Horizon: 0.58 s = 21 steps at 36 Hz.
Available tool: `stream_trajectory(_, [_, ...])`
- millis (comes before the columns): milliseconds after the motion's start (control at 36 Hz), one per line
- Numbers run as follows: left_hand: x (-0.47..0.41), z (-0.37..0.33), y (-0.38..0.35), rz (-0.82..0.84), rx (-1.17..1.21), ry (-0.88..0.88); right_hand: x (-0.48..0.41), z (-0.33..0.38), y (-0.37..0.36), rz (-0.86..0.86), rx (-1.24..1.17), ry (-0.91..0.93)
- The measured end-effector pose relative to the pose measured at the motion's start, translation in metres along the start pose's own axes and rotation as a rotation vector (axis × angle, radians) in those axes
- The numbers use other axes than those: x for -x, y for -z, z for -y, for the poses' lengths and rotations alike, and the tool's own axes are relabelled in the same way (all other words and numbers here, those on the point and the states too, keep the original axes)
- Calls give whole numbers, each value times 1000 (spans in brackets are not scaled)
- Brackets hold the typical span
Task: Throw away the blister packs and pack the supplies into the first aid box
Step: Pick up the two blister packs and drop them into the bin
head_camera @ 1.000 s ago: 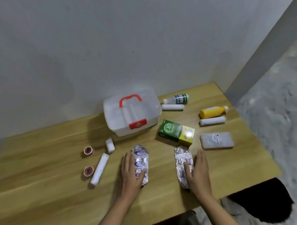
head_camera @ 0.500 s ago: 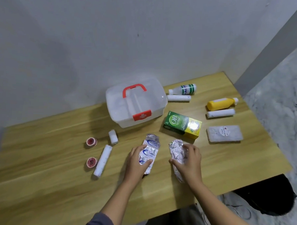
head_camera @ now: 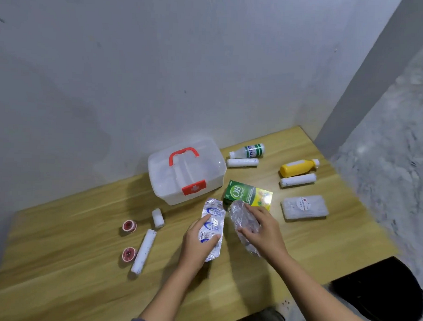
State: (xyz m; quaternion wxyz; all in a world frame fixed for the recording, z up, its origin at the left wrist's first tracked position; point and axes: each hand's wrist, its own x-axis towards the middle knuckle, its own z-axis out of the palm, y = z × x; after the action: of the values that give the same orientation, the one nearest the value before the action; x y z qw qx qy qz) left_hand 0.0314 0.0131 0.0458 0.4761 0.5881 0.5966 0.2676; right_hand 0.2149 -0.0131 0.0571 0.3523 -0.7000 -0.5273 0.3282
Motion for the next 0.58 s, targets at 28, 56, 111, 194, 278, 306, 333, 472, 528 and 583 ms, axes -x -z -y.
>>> stream_trajectory(28, [-2, -9, -5, -4, 17, -14, -3, 1, 11, -16, 1, 19])
stream_trajectory(56, [-5, -18, -11, 0, 36, -26, -6, 2, 22, -37, 6, 32])
stream_trajectory(111, [-12, -40, -27, 21, 49, -58, -12, 1, 48, -96, 7, 39])
stream_trajectory(194, [-27, -78, -57, 58, 39, -141, -19, -6, 92, -214, -16, 2])
stream_trajectory(278, [-42, -117, -95, 133, 19, -198, -21, -23, 140, -330, -27, -44])
stream_trajectory(306, [-46, -129, -110, 164, 14, -215, -20, -31, 157, -364, -29, -66])
stream_trajectory(333, [-50, -140, -126, 189, 9, -233, -18, -40, 173, -400, -32, -92])
stream_trajectory(472, [-62, -183, -222, 404, 0, -284, 2, -104, 246, -587, -47, -280])
stream_trajectory(528, [-63, -194, -267, 507, -16, -286, 17, -134, 270, -650, -67, -367])
stream_trajectory(583, [-63, -201, -313, 587, -60, -307, 34, -167, 289, -708, -79, -456])
